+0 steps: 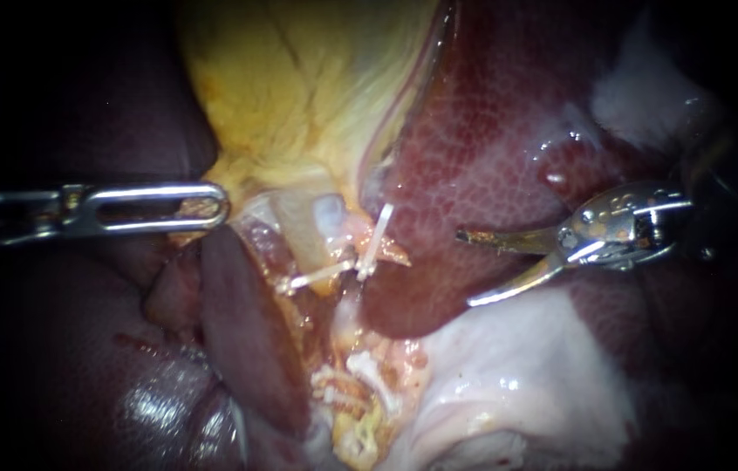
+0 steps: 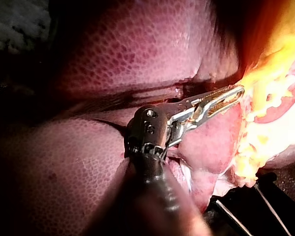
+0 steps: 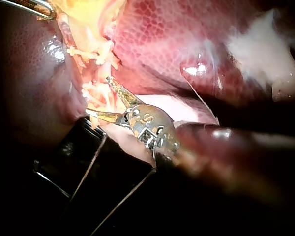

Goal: Go back from the cut right tube

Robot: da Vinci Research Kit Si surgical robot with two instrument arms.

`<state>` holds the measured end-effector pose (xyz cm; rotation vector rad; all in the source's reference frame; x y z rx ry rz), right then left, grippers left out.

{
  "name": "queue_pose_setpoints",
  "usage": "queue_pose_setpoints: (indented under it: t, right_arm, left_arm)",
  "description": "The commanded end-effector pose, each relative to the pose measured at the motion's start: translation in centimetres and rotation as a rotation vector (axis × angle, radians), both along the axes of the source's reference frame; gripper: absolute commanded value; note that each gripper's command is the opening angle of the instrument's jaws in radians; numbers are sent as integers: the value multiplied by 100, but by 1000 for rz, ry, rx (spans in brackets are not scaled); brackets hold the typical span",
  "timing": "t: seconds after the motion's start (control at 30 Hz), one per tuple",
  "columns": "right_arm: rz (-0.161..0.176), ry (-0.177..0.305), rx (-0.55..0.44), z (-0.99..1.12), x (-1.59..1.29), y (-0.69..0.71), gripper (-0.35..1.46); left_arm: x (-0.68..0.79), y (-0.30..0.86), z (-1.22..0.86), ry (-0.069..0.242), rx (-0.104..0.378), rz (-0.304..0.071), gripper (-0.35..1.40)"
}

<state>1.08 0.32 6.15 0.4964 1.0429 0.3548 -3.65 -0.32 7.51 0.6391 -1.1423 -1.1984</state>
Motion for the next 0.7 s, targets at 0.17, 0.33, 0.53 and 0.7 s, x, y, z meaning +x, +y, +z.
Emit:
queue_pose_setpoints:
  t: [0.17,0.33,0.53,0.7]
  right_arm:
    - [-1,1,1,1,0,-1,143]
    - [-1,1,1,0,0,-1,143]
    - [-1,1,1,0,0,-1,143]
    - [-1,1,0,0,1,-1,143]
  left_arm:
    - [-36,2,9,-4,4,19,-35]
    - [-45,-3,13,-1,4,31,-35]
    - [-44,-3,13,-2,4,32,-35]
    - [-43,-3,13,-2,4,32,-35]
